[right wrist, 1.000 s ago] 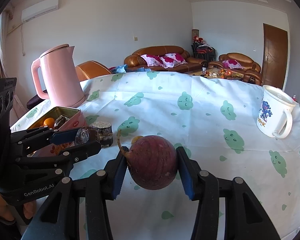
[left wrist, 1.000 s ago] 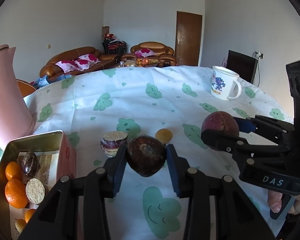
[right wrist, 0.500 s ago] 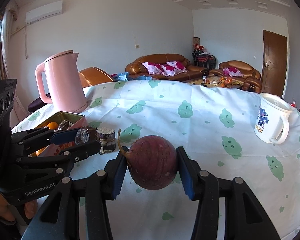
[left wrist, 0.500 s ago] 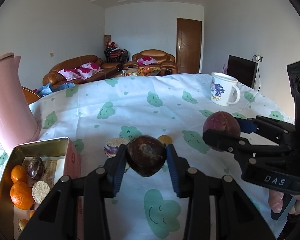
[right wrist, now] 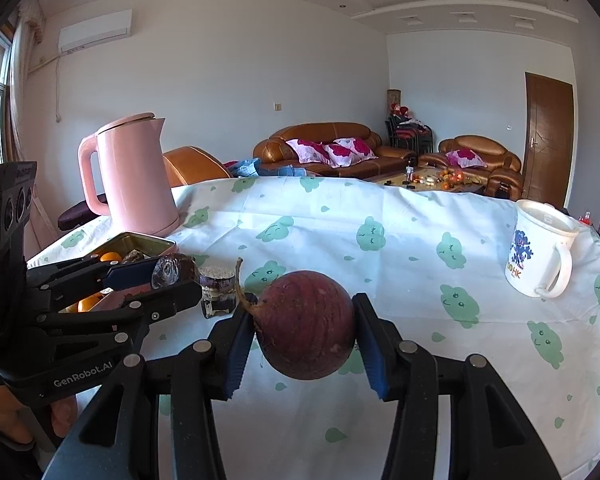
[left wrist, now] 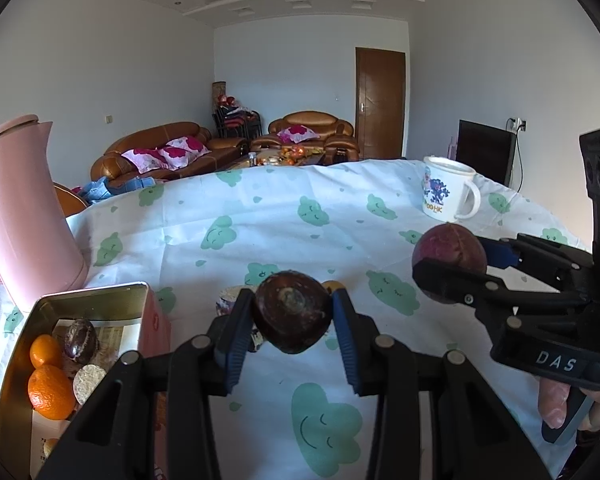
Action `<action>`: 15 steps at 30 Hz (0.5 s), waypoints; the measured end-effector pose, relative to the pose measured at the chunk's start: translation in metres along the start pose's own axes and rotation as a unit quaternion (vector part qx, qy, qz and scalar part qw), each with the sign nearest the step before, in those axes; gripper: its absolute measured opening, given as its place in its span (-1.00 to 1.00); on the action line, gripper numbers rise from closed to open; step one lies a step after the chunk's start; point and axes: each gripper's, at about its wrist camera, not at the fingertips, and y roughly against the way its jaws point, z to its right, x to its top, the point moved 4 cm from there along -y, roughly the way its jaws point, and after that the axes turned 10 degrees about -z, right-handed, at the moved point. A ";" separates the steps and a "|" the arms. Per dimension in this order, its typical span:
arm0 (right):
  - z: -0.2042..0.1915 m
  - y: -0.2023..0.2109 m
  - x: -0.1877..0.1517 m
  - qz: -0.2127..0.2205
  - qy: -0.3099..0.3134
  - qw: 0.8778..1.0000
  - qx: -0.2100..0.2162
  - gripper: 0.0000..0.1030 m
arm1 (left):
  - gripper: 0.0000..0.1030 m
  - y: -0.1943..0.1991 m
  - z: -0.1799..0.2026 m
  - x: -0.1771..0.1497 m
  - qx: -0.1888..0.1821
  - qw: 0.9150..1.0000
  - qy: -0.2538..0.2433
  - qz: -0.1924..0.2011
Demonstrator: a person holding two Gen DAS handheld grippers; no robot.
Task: Organize fruits
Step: 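Lift the dark brown fruit with the left gripper while the right lifts the red fruit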
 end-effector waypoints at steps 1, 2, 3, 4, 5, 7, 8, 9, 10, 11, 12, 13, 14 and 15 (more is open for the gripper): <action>0.000 0.001 0.000 0.002 0.000 1.000 0.000 -0.03 | -0.20 0.000 0.000 0.000 0.000 1.000 0.000 0.001; 0.000 0.002 0.000 0.004 0.001 1.000 0.000 -0.03 | -0.20 0.001 0.000 0.000 0.001 1.000 0.000 0.003; 0.000 0.002 0.000 0.006 0.001 1.000 0.000 -0.03 | -0.20 0.002 0.000 0.000 0.001 1.000 0.000 0.005; 0.000 0.003 0.000 0.007 0.001 1.000 0.000 -0.03 | -0.20 0.002 0.001 0.000 0.001 1.000 -0.001 0.006; -0.001 0.004 0.000 0.009 0.002 1.000 0.000 -0.02 | -0.20 0.003 0.001 0.000 0.001 1.000 -0.002 0.007; -0.001 0.004 0.000 0.010 0.003 1.000 0.000 -0.02 | -0.20 0.004 0.001 0.000 0.002 1.000 -0.002 0.010; -0.001 0.005 0.000 0.011 0.004 1.000 -0.001 -0.02 | -0.20 0.005 0.001 0.000 0.002 1.000 -0.002 0.012; -0.002 0.005 0.000 0.012 0.004 1.000 -0.001 -0.02 | -0.20 0.006 0.001 0.000 0.002 1.000 -0.002 0.014; -0.002 0.006 -0.001 0.013 0.004 1.000 -0.001 -0.02 | -0.20 0.007 0.001 0.000 0.003 1.000 -0.002 0.016; -0.001 0.006 -0.001 0.015 0.004 1.000 -0.002 -0.02 | -0.20 0.007 0.001 0.000 0.003 1.000 -0.001 0.018; -0.002 0.007 -0.001 0.018 0.005 1.000 -0.002 -0.02 | -0.20 0.009 0.001 0.000 0.003 1.000 -0.001 0.022; -0.002 0.008 -0.001 0.020 0.005 1.000 -0.002 -0.03 | -0.20 0.010 0.001 0.000 0.003 1.000 -0.001 0.025; -0.002 0.009 0.000 0.022 0.006 1.000 -0.003 -0.03 | -0.20 0.011 0.001 0.000 0.003 1.000 0.000 0.028; -0.003 0.010 -0.001 0.024 0.007 1.000 -0.003 -0.03 | -0.20 0.013 0.001 -0.001 0.004 0.999 -0.001 0.033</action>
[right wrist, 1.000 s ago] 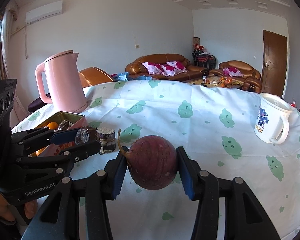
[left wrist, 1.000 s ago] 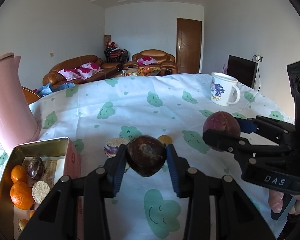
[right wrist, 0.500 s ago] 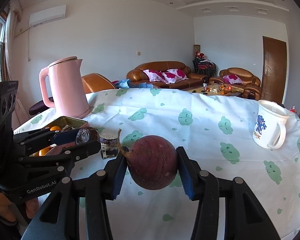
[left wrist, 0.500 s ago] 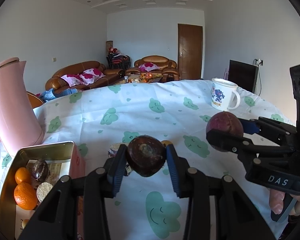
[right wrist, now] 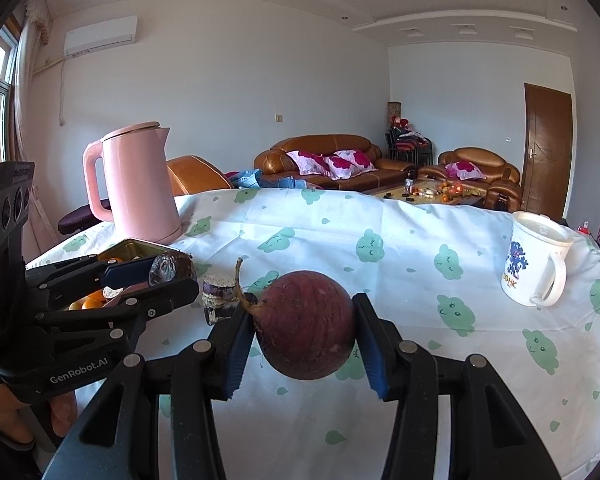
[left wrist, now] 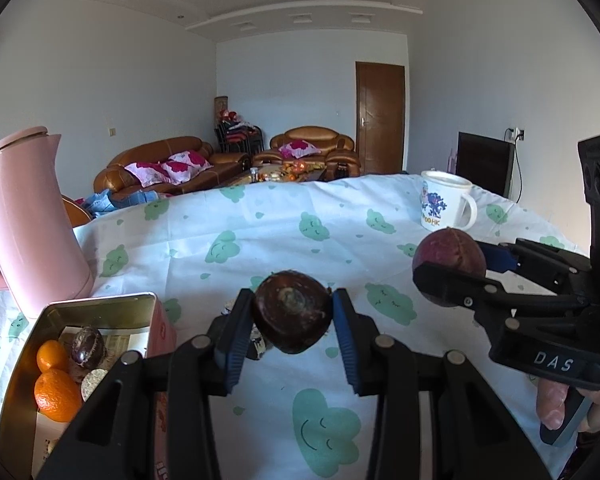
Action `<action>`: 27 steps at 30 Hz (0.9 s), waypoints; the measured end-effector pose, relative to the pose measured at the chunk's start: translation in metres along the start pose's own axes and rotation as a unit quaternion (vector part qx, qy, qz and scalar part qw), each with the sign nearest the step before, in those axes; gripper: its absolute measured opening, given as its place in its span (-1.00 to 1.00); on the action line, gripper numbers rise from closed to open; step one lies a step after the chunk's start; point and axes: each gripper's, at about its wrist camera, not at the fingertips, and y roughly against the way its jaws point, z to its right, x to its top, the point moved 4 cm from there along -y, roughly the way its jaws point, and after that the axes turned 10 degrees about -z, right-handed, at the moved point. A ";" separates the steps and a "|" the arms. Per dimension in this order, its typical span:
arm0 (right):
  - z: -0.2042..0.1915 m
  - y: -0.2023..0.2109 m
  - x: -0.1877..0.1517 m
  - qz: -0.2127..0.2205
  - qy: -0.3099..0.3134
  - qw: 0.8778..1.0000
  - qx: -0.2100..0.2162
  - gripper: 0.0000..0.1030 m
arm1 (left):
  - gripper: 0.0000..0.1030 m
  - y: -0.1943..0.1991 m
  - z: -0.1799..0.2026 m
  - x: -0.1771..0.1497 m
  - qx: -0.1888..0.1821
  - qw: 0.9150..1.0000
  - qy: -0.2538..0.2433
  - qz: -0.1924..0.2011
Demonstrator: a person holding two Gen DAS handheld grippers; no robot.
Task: Organize fruits
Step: 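Lift the dark brown fruit with the left gripper while the right lifts the red fruit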
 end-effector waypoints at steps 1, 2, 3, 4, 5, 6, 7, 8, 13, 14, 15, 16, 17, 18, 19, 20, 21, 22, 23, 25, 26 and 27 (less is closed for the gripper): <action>0.000 0.001 0.000 0.001 0.001 1.000 0.000 -0.02 | -0.20 0.001 0.000 0.000 0.000 1.000 0.000 0.002; 0.000 0.002 0.000 0.003 0.001 1.000 -0.001 -0.03 | -0.20 0.002 0.000 0.000 0.001 1.000 0.000 0.005; -0.001 0.003 0.000 0.005 0.002 1.000 -0.002 -0.03 | -0.20 0.004 0.001 0.000 0.003 1.000 0.000 0.009; -0.001 0.003 0.000 0.007 0.002 1.000 -0.002 -0.03 | -0.20 0.005 0.001 0.000 0.004 1.000 0.000 0.012; -0.001 0.004 0.000 0.009 0.002 1.000 -0.003 -0.03 | -0.20 0.006 0.001 0.000 0.005 1.000 0.000 0.015; -0.001 0.005 0.000 0.011 0.003 1.000 -0.003 -0.02 | -0.20 0.007 0.000 0.000 0.006 1.000 0.000 0.017; -0.001 0.005 0.000 0.012 0.003 1.000 -0.004 -0.03 | -0.20 0.007 0.000 0.000 0.007 1.000 0.001 0.019; -0.001 0.006 0.000 0.013 0.004 1.000 -0.004 -0.03 | -0.20 0.008 0.000 0.000 0.007 1.000 0.001 0.020; -0.002 0.009 -0.001 0.021 0.005 1.000 -0.007 -0.02 | -0.20 0.011 -0.001 0.000 0.009 1.000 0.001 0.028; -0.001 0.010 -0.001 0.024 0.006 1.000 -0.007 -0.02 | -0.20 0.011 0.000 0.000 0.009 1.000 0.001 0.029; -0.002 0.011 -0.001 0.026 0.006 1.000 -0.008 -0.02 | -0.20 0.012 0.000 0.000 0.010 0.999 0.000 0.031; -0.002 0.012 -0.001 0.029 0.006 1.000 -0.009 -0.02 | -0.20 0.012 0.000 -0.001 0.011 0.999 0.000 0.033; -0.002 0.013 -0.001 0.031 0.007 0.999 -0.009 -0.03 | -0.20 0.013 0.000 -0.001 0.013 0.999 -0.001 0.035; -0.002 0.014 -0.001 0.034 0.007 0.999 -0.010 -0.03 | -0.20 0.014 0.000 -0.001 0.015 0.999 -0.001 0.038; -0.002 0.015 -0.002 0.036 0.008 0.999 -0.010 -0.02 | -0.20 0.015 0.001 -0.001 0.017 0.999 -0.002 0.041; -0.003 0.016 -0.002 0.038 0.008 0.999 -0.010 -0.02 | -0.20 0.017 0.002 -0.001 0.018 0.999 -0.006 0.044; -0.003 0.016 -0.001 0.038 0.008 0.999 -0.010 -0.02 | -0.20 0.017 0.003 -0.001 0.020 0.999 -0.008 0.046; -0.003 0.016 -0.002 0.039 0.009 0.999 -0.011 -0.02 | -0.20 0.018 0.004 -0.001 0.022 0.999 -0.009 0.048; -0.003 0.017 -0.002 0.040 0.008 0.999 -0.011 -0.03 | -0.20 0.019 0.004 -0.001 0.023 0.998 -0.010 0.049; -0.002 0.018 -0.002 0.042 0.008 0.999 -0.011 -0.02 | -0.20 0.021 0.005 0.000 0.025 0.998 -0.010 0.052; -0.003 0.018 -0.002 0.043 0.009 0.999 -0.012 -0.02 | -0.20 0.021 0.005 0.000 0.026 0.998 -0.009 0.054; -0.003 0.019 -0.002 0.044 0.009 0.999 -0.013 -0.02 | -0.20 0.022 0.005 0.000 0.026 0.998 -0.009 0.056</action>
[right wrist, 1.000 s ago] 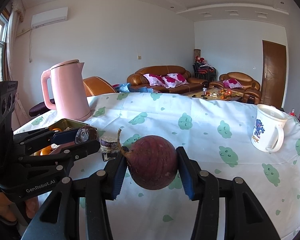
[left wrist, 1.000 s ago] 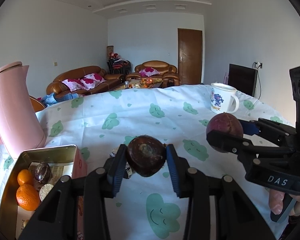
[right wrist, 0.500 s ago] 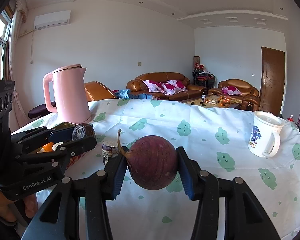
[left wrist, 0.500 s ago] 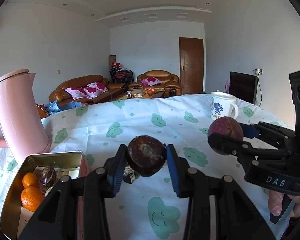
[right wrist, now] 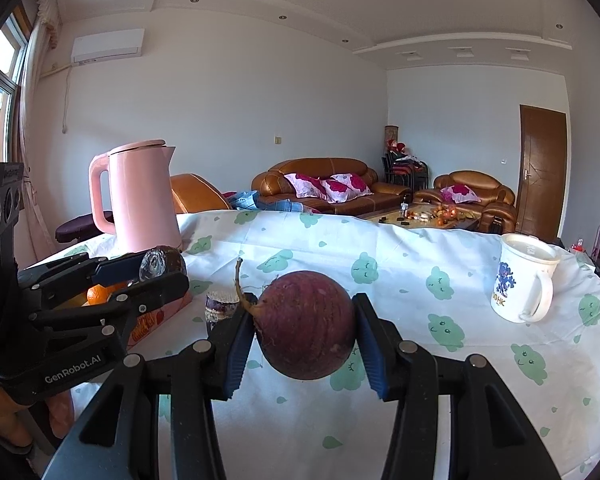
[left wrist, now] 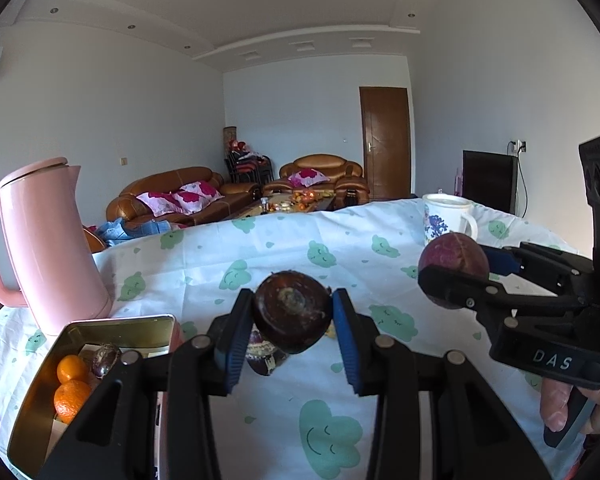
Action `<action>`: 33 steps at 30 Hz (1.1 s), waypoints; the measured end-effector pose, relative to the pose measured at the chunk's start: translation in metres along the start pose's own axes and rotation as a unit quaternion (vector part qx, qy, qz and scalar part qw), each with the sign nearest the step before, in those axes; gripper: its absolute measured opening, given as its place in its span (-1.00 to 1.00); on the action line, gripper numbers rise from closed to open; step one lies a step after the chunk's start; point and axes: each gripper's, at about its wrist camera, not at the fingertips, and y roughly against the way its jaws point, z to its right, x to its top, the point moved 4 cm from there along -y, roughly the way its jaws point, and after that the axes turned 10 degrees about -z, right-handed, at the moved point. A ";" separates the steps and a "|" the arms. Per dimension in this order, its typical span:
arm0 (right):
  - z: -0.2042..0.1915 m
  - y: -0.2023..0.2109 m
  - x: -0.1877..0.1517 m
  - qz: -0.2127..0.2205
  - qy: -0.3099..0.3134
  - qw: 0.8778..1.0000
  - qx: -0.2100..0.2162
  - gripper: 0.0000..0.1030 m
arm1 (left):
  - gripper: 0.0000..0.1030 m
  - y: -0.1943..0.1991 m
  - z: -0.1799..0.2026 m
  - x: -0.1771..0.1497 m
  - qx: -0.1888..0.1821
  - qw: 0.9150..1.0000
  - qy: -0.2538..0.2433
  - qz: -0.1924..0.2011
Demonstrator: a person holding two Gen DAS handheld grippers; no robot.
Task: Organize fruits
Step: 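Lift the dark brown fruit with the left gripper while the right lifts the red fruit, then carry the brown fruit and red fruit over the open tin with both grippers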
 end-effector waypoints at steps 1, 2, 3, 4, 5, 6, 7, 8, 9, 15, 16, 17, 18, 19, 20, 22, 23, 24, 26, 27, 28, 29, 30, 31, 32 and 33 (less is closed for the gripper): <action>0.000 0.001 0.000 0.002 0.001 1.000 -0.001 -0.02 | -0.20 0.001 0.000 0.000 0.001 1.000 0.000 0.001; 0.000 0.001 0.000 0.004 0.001 1.000 -0.002 -0.02 | -0.20 0.002 0.000 0.000 0.002 1.000 0.000 0.003; -0.001 0.002 0.000 0.006 0.002 1.000 -0.002 -0.02 | -0.20 0.002 0.000 0.000 0.002 1.000 0.000 0.005; -0.001 0.002 0.000 0.007 0.003 1.000 -0.001 -0.03 | -0.20 0.003 0.000 0.000 0.002 1.000 0.000 0.006; -0.002 0.003 0.000 0.007 0.004 1.000 -0.002 -0.03 | -0.20 0.003 0.000 0.000 0.002 1.000 0.001 0.007; -0.003 0.002 0.000 0.005 0.006 1.000 -0.002 -0.03 | -0.20 0.003 0.000 0.000 0.002 1.000 0.001 0.008; -0.003 0.002 0.000 0.004 0.007 1.000 -0.002 -0.03 | -0.20 0.003 0.000 0.000 0.001 1.000 0.002 0.006; -0.004 0.001 0.000 0.002 0.008 1.000 -0.002 -0.03 | -0.20 0.003 -0.001 0.000 0.002 1.000 0.002 0.006; -0.005 0.001 0.000 0.000 0.009 1.000 -0.002 -0.03 | -0.20 0.003 -0.002 0.000 0.002 1.000 0.004 0.004; -0.014 -0.005 0.001 -0.010 0.014 1.000 0.007 -0.02 | -0.20 0.005 -0.005 -0.003 0.003 1.000 0.007 -0.001; -0.016 -0.005 0.001 -0.011 0.015 1.000 0.009 -0.02 | -0.20 0.006 -0.007 -0.003 0.004 1.000 0.008 -0.002; -0.019 -0.006 0.002 -0.013 0.016 1.000 0.012 -0.03 | -0.20 0.007 -0.007 -0.004 0.004 1.000 0.008 -0.003; -0.021 -0.006 0.002 -0.014 0.018 1.000 0.014 -0.03 | -0.20 0.008 -0.009 -0.004 0.004 1.000 0.009 -0.003; -0.024 -0.007 0.002 -0.015 0.020 1.000 0.015 -0.02 | -0.20 0.008 -0.010 -0.005 0.005 1.000 0.011 -0.004; -0.027 -0.008 0.003 -0.015 0.022 0.999 0.017 -0.02 | -0.20 0.009 -0.012 -0.006 0.006 1.000 0.012 -0.005; -0.031 -0.009 0.003 -0.017 0.024 0.999 0.021 -0.02 | -0.20 0.010 -0.016 -0.007 0.007 1.000 0.016 -0.008; -0.034 -0.010 0.003 -0.018 0.025 0.999 0.023 -0.02 | -0.20 0.010 -0.018 -0.008 0.008 1.000 0.018 -0.009; -0.036 -0.010 0.003 -0.020 0.026 0.999 0.026 -0.02 | -0.20 0.010 -0.020 -0.009 0.009 1.000 0.019 -0.010; -0.040 -0.012 0.004 -0.022 0.029 0.999 0.029 -0.02 | -0.20 0.011 -0.023 -0.010 0.012 1.000 0.021 -0.013; -0.042 -0.013 0.004 -0.023 0.030 0.999 0.031 -0.02 | -0.20 0.012 -0.026 -0.011 0.015 1.000 0.023 -0.014; -0.045 -0.014 0.005 -0.025 0.033 0.999 0.034 -0.02 | -0.20 0.012 -0.027 -0.011 0.016 0.999 0.024 -0.016; -0.047 -0.015 0.005 -0.026 0.035 0.998 0.036 -0.02 | -0.20 0.012 -0.030 -0.012 0.017 0.999 0.026 -0.018; -0.050 -0.016 0.006 -0.027 0.038 0.998 0.037 -0.02 | -0.20 0.013 -0.031 -0.013 0.018 0.999 0.027 -0.019; -0.053 -0.017 0.007 -0.027 0.040 0.998 0.039 -0.02 | -0.20 0.013 -0.033 -0.014 0.019 0.999 0.029 -0.020; -0.056 -0.018 0.008 -0.028 0.041 0.998 0.043 -0.02 | -0.20 0.014 -0.036 -0.015 0.020 0.999 0.031 -0.020; -0.059 -0.019 0.009 -0.028 0.042 0.998 0.046 -0.02 | -0.20 0.015 -0.040 -0.016 0.022 0.999 0.034 -0.022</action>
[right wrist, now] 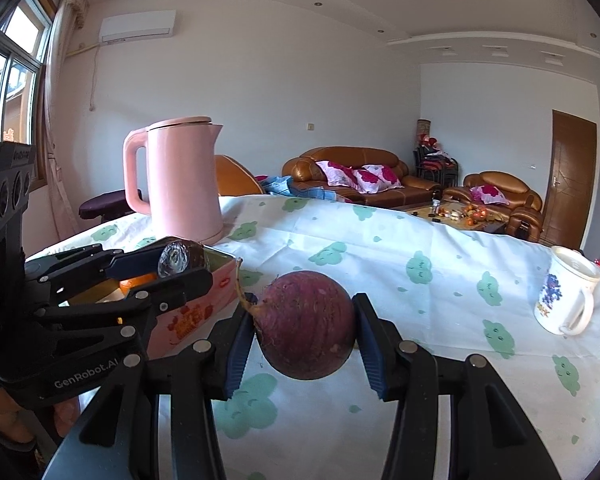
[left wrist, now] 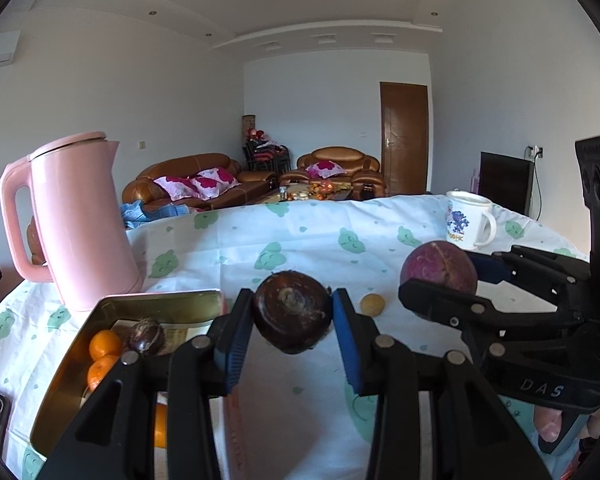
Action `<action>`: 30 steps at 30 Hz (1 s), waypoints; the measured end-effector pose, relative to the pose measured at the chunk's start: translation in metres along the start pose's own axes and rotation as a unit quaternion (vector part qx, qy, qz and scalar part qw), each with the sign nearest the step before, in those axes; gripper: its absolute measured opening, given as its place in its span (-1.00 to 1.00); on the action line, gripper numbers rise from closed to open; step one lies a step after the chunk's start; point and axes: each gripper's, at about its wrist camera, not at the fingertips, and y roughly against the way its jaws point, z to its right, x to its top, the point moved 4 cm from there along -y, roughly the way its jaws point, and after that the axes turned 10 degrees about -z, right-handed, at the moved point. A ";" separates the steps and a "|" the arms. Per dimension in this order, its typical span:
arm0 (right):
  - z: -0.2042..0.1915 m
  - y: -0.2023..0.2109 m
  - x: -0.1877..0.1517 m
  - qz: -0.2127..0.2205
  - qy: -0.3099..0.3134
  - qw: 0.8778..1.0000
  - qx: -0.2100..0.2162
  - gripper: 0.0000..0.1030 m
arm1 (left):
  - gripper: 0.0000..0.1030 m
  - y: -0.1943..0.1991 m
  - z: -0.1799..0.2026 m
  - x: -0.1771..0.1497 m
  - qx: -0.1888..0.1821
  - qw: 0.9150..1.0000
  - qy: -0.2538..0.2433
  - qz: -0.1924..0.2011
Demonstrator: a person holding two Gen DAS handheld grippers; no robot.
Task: Organize fruits
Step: 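Carry the brown fruit and red fruit over the open tin with both grippers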
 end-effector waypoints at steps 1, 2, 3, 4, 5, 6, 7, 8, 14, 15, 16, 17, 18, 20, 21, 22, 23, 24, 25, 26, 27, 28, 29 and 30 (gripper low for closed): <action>-0.003 -0.001 0.002 0.000 0.002 1.000 0.003 -0.02 | -0.20 0.000 -0.002 0.000 0.002 1.000 0.002 -0.002; -0.006 -0.002 0.003 -0.001 0.003 1.000 0.004 -0.02 | -0.20 0.000 -0.004 -0.001 0.003 1.000 0.003 -0.003; -0.008 -0.004 0.004 -0.001 0.005 1.000 0.006 -0.02 | -0.20 0.000 -0.008 -0.002 0.006 1.000 0.006 -0.005; -0.011 -0.005 0.005 -0.002 0.007 1.000 0.008 -0.02 | -0.20 0.000 -0.011 -0.003 0.008 1.000 0.008 -0.007; -0.013 -0.006 0.007 -0.003 0.009 1.000 0.011 -0.02 | -0.20 0.000 -0.012 -0.003 0.009 1.000 0.009 -0.008; -0.016 -0.007 0.008 -0.004 0.011 1.000 0.013 -0.02 | -0.20 0.001 -0.016 -0.004 0.013 1.000 0.011 -0.009; -0.019 -0.008 0.009 -0.005 0.013 1.000 0.016 -0.02 | -0.20 0.002 -0.018 -0.005 0.015 1.000 0.012 -0.010; -0.022 -0.009 0.010 -0.005 0.015 1.000 0.018 -0.02 | -0.20 0.002 -0.021 -0.006 0.018 1.000 0.013 -0.011; -0.039 -0.013 0.018 -0.006 0.029 0.999 0.031 -0.02 | -0.20 0.005 -0.041 -0.009 0.030 0.999 0.026 -0.021; -0.042 -0.014 0.019 -0.006 0.031 0.999 0.032 -0.02 | -0.20 0.005 -0.043 -0.010 0.031 0.999 0.028 -0.021; -0.045 -0.015 0.020 -0.006 0.034 0.999 0.034 -0.02 | -0.20 0.007 -0.046 -0.010 0.032 0.999 0.030 -0.021; -0.048 -0.015 0.021 -0.006 0.036 0.999 0.036 -0.02 | -0.20 0.008 -0.048 -0.011 0.034 0.999 0.031 -0.021; -0.050 -0.015 0.022 -0.006 0.037 0.999 0.037 -0.02 | -0.20 0.010 -0.051 -0.012 0.036 0.999 0.033 -0.021; -0.054 -0.016 0.024 -0.005 0.040 0.998 0.041 -0.02 | -0.20 0.012 -0.056 -0.012 0.039 0.998 0.036 -0.022; -0.056 -0.016 0.025 -0.004 0.041 0.998 0.042 -0.02 | -0.20 0.013 -0.059 -0.013 0.041 0.998 0.038 -0.022; -0.058 -0.017 0.025 -0.004 0.043 0.998 0.044 -0.02 | -0.20 0.014 -0.061 -0.013 0.043 0.998 0.039 -0.022; -0.059 -0.017 0.027 -0.004 0.044 0.998 0.046 -0.02 | -0.20 0.015 -0.063 -0.014 0.044 0.998 0.041 -0.022; -0.062 -0.018 0.027 -0.004 0.046 0.998 0.047 -0.02 | -0.20 0.016 -0.066 -0.014 0.046 0.998 0.042 -0.022; -0.064 -0.019 0.029 -0.005 0.049 0.998 0.048 -0.02 | -0.20 0.017 -0.069 -0.014 0.049 0.998 0.044 -0.022; -0.066 -0.020 0.030 -0.005 0.050 0.998 0.049 -0.02 | -0.20 0.018 -0.074 -0.014 0.053 0.997 0.047 -0.021; -0.067 -0.020 0.030 -0.005 0.052 0.997 0.050 -0.02 | -0.20 0.018 -0.076 -0.014 0.056 0.997 0.049 -0.022; -0.070 -0.021 0.032 -0.005 0.053 0.997 0.052 -0.02 | -0.20 0.018 -0.081 -0.015 0.060 0.997 0.052 -0.022; -0.071 -0.022 0.033 -0.004 0.055 0.997 0.054 -0.02 | -0.20 0.019 -0.084 -0.015 0.061 0.996 0.055 -0.022; -0.073 -0.022 0.034 -0.004 0.056 0.997 0.056 -0.02 | -0.20 0.020 -0.089 -0.016 0.065 0.996 0.059 -0.023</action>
